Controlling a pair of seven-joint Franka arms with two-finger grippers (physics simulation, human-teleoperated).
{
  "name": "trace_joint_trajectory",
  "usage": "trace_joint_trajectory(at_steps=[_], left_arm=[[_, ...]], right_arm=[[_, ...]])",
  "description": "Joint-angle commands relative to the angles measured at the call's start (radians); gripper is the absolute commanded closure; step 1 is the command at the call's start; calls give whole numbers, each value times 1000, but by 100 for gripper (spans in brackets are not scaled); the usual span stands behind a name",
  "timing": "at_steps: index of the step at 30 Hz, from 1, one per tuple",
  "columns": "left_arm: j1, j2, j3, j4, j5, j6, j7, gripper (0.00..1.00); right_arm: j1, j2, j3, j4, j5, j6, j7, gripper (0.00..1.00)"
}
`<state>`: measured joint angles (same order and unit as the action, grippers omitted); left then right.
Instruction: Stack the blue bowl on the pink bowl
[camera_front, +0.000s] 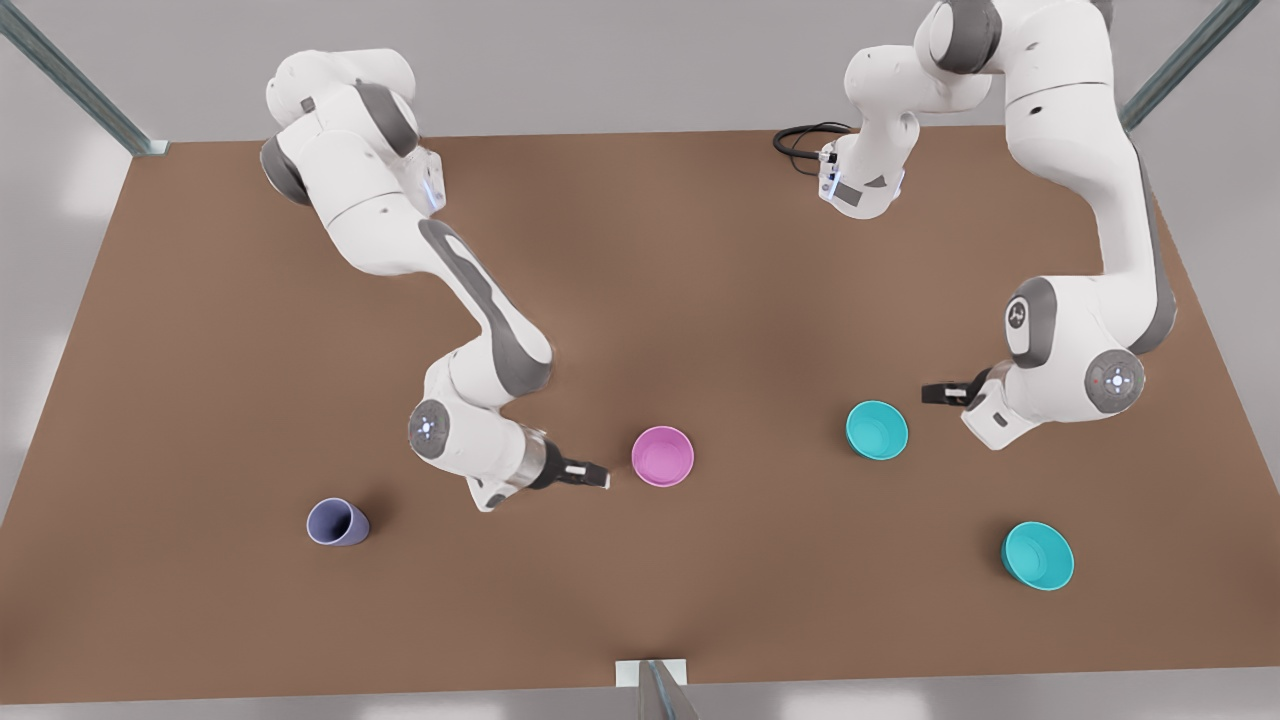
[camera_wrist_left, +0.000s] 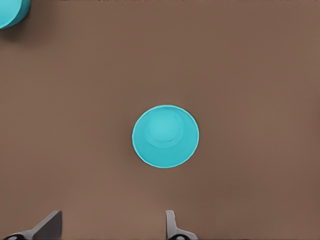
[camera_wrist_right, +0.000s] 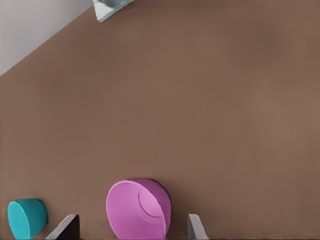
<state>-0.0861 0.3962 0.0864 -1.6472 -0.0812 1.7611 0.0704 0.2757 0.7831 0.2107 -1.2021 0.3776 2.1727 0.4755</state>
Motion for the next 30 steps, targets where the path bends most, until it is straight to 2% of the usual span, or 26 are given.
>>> trace_joint_trajectory(at_steps=[1, 3, 4, 5, 7, 8, 9, 12, 16, 17, 19, 20, 21, 23, 28, 30], left_arm=[[0, 41, 1, -6, -5, 230, 77, 0], [-6, 47, -2, -102, -20, 331, 66, 0], [-6, 81, -2, -102, -78, 353, 77, 0], [-6, 113, -2, -102, -80, 406, 77, 0], [-4, 142, -1, -100, -81, 456, 78, 0], [-4, 157, -2, -103, -81, 446, 78, 0], [-6, 167, -2, -120, -81, 448, 78, 0], [-6, 197, -2, -137, -81, 456, 80, 0], [-11, 228, -2, -137, -83, 457, 78, 0], [-11, 231, -2, -137, -83, 460, 78, 6], [-12, 237, -2, -137, -83, 459, 78, 52], [-12, 236, -2, -137, -83, 451, 78, 63], [-12, 236, -2, -135, -91, 451, 74, 66], [-14, 233, -2, -135, -121, 448, 78, 79], [-26, 225, -2, -120, -152, 423, 66, 79], [-29, 230, -63, 67, -163, 209, -78, 79]], right_arm=[[-62, -54, 1, 1, -147, -381, 290, 0], [-225, -59, -1, 77, -224, -678, -21, 0], [-306, -58, -2, 170, -256, -838, -187, 0], [-351, -77, -2, 187, -361, -918, -346, 0], [-406, -231, -8, 184, -500, -926, -618, 0], [-394, -389, -68, 90, -516, -926, -718, 0], [-375, -472, -74, 55, -510, -929, -719, 0], [-334, -578, -134, -8, -471, -927, -718, 0], [-340, -621, -136, -76, -453, -913, -709, 0], [-340, -619, -136, -76, -453, -913, -709, 0], [-340, -617, -136, -82, -453, -913, -709, 0], [-340, -617, -136, -82, -453, -913, -707, 0], [-340, -617, -136, -82, -453, -913, -707, 0], [-340, -616, -136, -82, -453, -913, -707, 0], [-342, -613, -136, -80, -453, -913, -709, 0], [-343, -610, -136, -80, -453, -913, -709, 0]])
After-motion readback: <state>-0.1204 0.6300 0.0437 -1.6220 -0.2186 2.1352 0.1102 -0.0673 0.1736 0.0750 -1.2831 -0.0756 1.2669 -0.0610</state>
